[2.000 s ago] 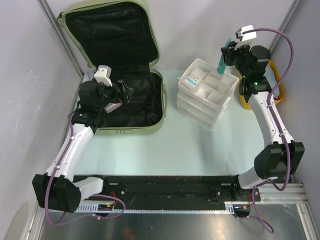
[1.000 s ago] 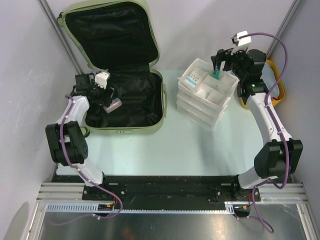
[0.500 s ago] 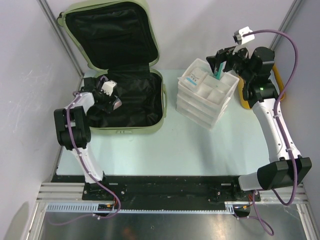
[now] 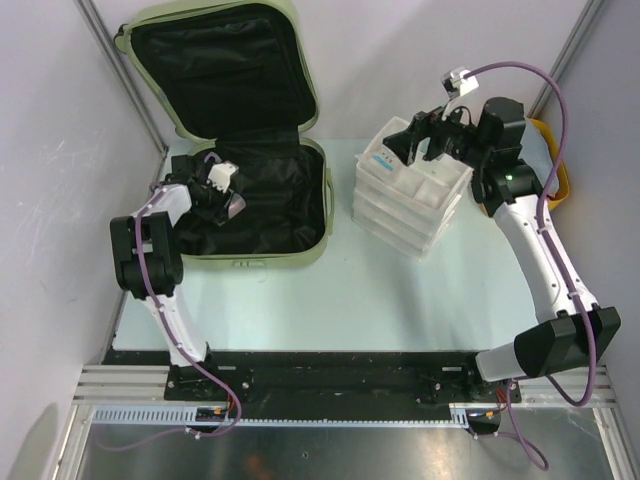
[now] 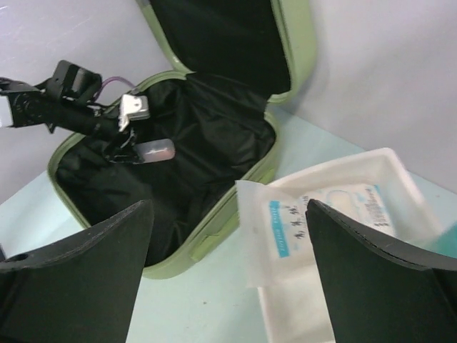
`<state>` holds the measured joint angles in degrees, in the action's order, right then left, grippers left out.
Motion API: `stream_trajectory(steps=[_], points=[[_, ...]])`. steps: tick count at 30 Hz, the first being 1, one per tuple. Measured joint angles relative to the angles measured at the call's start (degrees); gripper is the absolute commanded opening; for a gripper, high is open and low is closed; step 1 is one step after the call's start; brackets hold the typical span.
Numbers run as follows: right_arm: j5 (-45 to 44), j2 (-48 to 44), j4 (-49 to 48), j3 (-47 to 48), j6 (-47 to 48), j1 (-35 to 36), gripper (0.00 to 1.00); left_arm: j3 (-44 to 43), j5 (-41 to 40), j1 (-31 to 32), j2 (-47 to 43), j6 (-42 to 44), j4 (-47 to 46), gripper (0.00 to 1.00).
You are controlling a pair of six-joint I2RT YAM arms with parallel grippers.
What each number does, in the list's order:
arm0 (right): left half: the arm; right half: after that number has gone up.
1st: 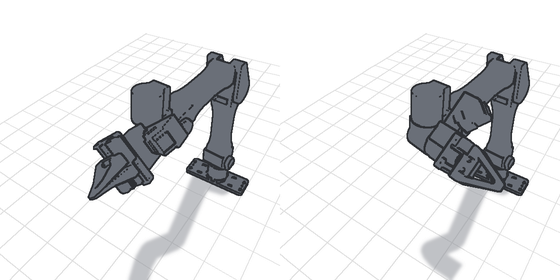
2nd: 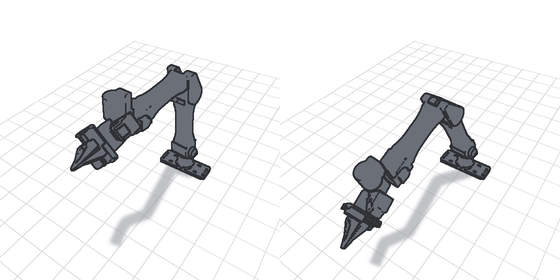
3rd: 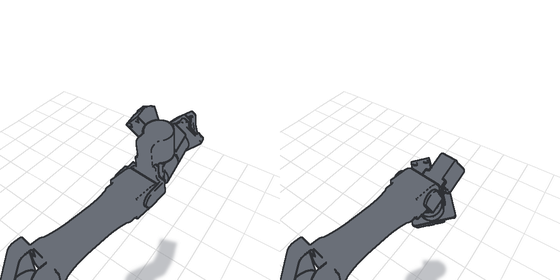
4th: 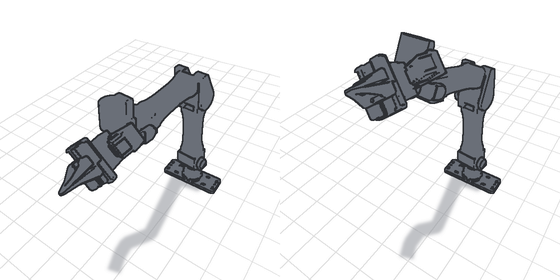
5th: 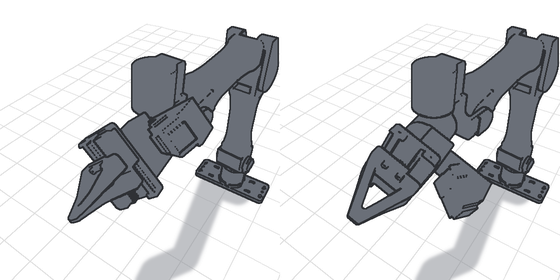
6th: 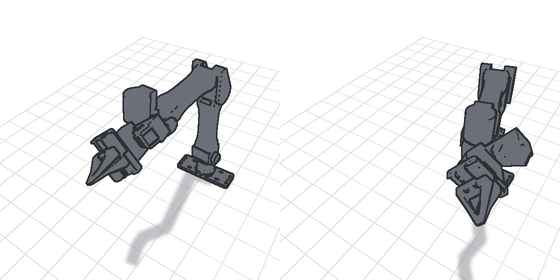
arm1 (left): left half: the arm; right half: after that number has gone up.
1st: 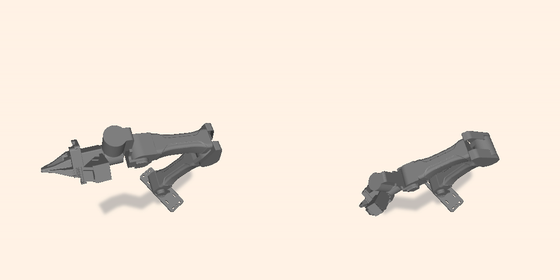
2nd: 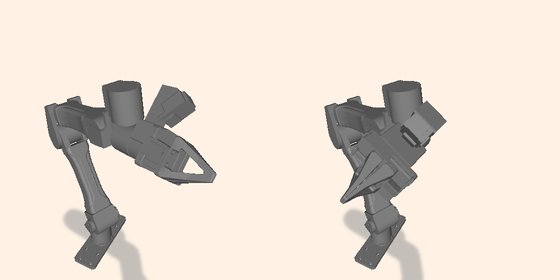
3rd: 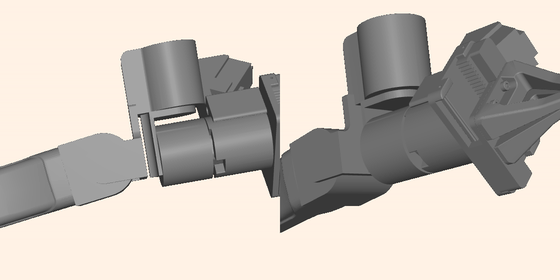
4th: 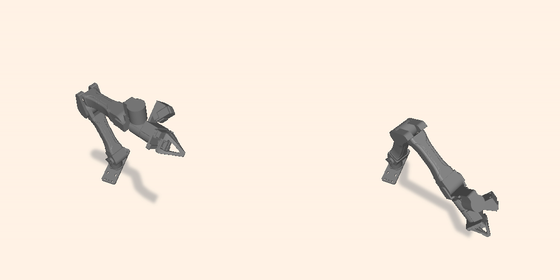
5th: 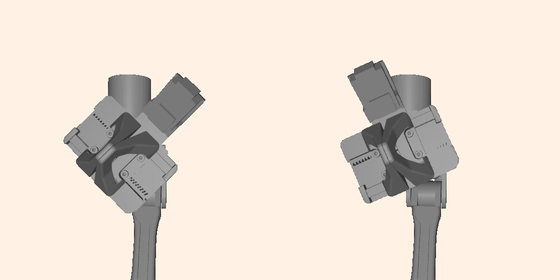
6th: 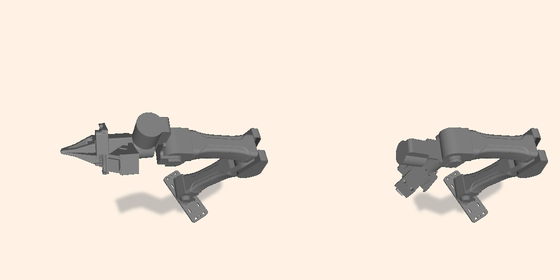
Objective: Open, take out, and arrange the luggage
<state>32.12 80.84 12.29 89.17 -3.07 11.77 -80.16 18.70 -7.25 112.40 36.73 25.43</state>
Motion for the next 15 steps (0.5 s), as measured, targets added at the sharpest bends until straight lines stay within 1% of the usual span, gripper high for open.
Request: stream_trajectory(steps=[2, 4, 7, 10, 12, 15], points=[[0.02, 0.57, -0.11, -0.04, -0.87, 1.46, 0.92, 0.00, 1.62, -0.02, -0.59, -0.74, 0.42, 0.30], [-0.37, 1.22, -0.22, -0.13, -1.46, 3.50, 0.92, 0.00, 5.09, -0.02, -2.67, -2.58, 1.11, 0.28], [-1.07, 2.21, -0.83, -0.24, -2.47, 6.25, 0.92, -0.13, 13.90, 0.09, -8.59, -6.27, 1.75, 0.29], [-1.77, 3.37, -3.39, -0.26, -4.46, 9.20, 0.91, -1.99, 23.93, 1.40, -16.70, -11.23, 1.16, 0.29], [-1.81, 4.13, -6.51, -0.26, -6.27, 10.95, 0.92, -2.97, 29.38, 4.02, -22.53, -14.43, -1.36, 0.29], [-1.92, 5.01, -13.14, -0.52, -9.07, 13.66, 0.93, -2.84, 35.47, 10.08, -30.34, -19.19, -6.21, 0.28]])
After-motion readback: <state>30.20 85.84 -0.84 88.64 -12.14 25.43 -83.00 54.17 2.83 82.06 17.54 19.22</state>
